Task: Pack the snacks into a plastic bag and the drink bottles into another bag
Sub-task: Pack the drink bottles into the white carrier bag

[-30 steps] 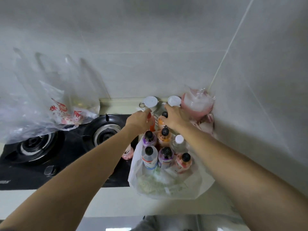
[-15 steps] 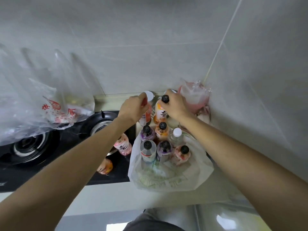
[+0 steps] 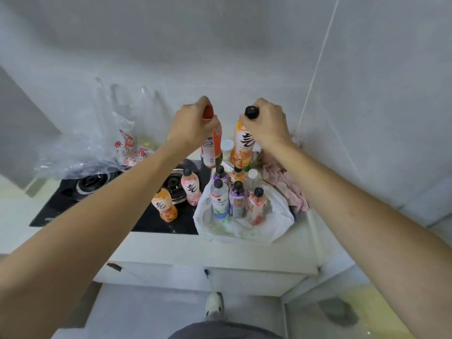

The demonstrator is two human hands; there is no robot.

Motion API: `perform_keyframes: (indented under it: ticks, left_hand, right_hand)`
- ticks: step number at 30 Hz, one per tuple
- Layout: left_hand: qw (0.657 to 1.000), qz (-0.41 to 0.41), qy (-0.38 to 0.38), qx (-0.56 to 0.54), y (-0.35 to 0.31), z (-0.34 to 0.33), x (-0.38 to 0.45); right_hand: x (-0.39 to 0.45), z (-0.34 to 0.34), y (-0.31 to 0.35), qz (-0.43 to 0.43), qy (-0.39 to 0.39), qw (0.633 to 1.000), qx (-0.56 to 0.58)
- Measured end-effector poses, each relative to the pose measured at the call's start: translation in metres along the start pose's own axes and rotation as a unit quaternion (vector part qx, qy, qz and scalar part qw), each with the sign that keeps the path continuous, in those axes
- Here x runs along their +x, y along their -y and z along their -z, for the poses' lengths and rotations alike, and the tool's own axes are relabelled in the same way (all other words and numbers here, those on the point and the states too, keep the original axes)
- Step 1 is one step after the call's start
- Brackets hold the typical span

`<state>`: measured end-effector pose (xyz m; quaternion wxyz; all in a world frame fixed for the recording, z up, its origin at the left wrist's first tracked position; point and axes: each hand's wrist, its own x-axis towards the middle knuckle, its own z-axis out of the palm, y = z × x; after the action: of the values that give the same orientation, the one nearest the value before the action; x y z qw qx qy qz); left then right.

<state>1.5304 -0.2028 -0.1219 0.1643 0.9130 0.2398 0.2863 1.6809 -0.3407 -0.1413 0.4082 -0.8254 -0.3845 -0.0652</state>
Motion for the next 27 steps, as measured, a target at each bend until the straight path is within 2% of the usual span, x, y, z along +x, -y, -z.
perform_keyframes:
  ticks: [6,14,20,27]
  left_hand:
    - [0.999,0.026,0.020,-0.023,-0.013,0.015,-0.053]
    - [0.988,0.081,0.128,-0.027,0.021,-0.049,-0.121]
    - [0.972,0.094,0.216,-0.006,0.051,-0.098,-0.141]
    - [0.962,0.073,0.262,0.000,0.086,-0.126,-0.138]
  right_hand:
    - [-0.067,0.014,0.010,-0.003,0.029,0.999,0.029]
    - [-0.144,-0.027,-0.030,-0.033,0.118,0.992,0.013]
    - [-0.165,-0.075,-0.059,-0.063,0.172,0.983,-0.034]
    - [-0.164,-0.109,-0.069,-0.060,0.202,0.973,-0.090]
